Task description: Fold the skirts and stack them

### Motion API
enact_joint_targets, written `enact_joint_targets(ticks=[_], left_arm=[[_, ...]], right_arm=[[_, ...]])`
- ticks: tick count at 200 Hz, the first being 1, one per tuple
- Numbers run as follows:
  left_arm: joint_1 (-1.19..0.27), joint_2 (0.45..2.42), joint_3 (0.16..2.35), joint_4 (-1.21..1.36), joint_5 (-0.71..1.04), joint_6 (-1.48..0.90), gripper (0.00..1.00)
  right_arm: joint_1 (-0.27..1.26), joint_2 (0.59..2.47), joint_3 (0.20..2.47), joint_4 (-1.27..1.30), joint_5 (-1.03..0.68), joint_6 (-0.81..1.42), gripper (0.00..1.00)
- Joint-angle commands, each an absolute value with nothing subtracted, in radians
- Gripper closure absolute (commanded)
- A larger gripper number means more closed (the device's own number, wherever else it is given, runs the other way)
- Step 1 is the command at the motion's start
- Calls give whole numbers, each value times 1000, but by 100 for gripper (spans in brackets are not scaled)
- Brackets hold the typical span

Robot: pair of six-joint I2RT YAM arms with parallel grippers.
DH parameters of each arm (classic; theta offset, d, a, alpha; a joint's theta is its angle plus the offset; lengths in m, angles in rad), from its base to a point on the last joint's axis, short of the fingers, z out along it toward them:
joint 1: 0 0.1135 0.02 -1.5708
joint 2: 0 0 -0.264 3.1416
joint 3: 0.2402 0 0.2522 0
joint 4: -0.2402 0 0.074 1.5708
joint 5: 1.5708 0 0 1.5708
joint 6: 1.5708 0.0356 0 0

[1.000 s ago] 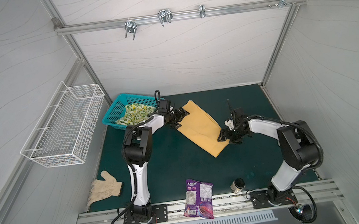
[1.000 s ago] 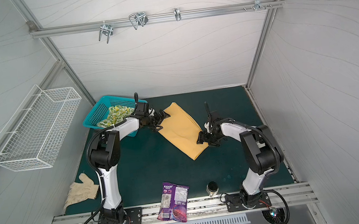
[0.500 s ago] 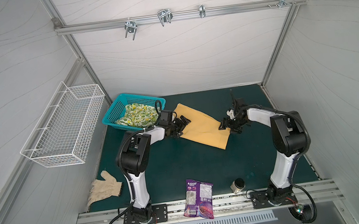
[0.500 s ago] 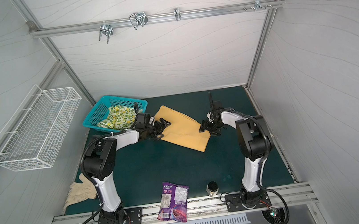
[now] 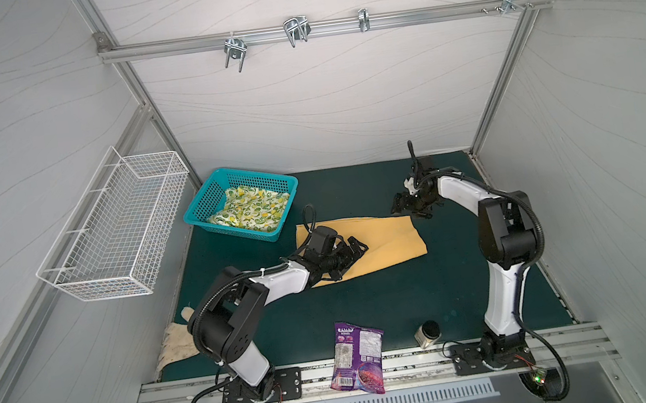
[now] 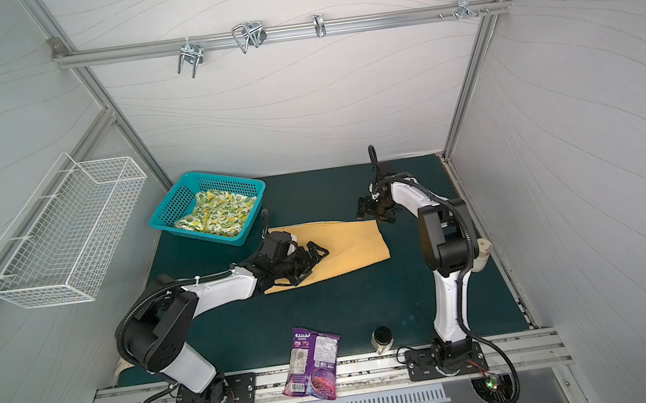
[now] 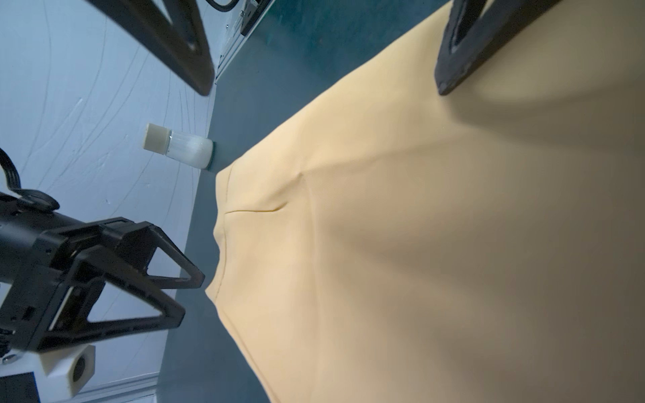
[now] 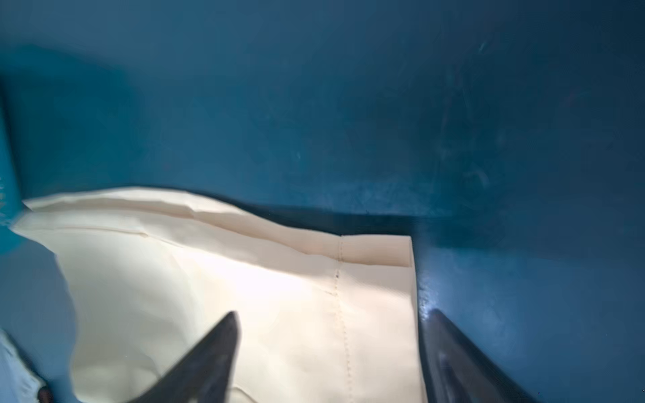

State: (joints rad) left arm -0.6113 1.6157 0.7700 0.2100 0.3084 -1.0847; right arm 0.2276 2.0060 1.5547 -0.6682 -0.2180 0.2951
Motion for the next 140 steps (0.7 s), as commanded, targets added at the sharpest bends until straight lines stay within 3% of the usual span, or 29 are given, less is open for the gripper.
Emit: enact_joint_targets(ticks=[1,30,70,140], left_arm=[[-609,1543,810,163,250,-1047,1],[-599,1506,865,51,264,-1000,1],[-565,1463,777,33,235,-980,1],[-450,1436,590,93,265,-961,1]], right_arm=[[238,1893,1532,-736,-202,279,1],[270,1743,1401,-713,-249,289,1],[323,1588,1154,-606,-307,336,1],[333,1620,924,-431,-353,382,1]])
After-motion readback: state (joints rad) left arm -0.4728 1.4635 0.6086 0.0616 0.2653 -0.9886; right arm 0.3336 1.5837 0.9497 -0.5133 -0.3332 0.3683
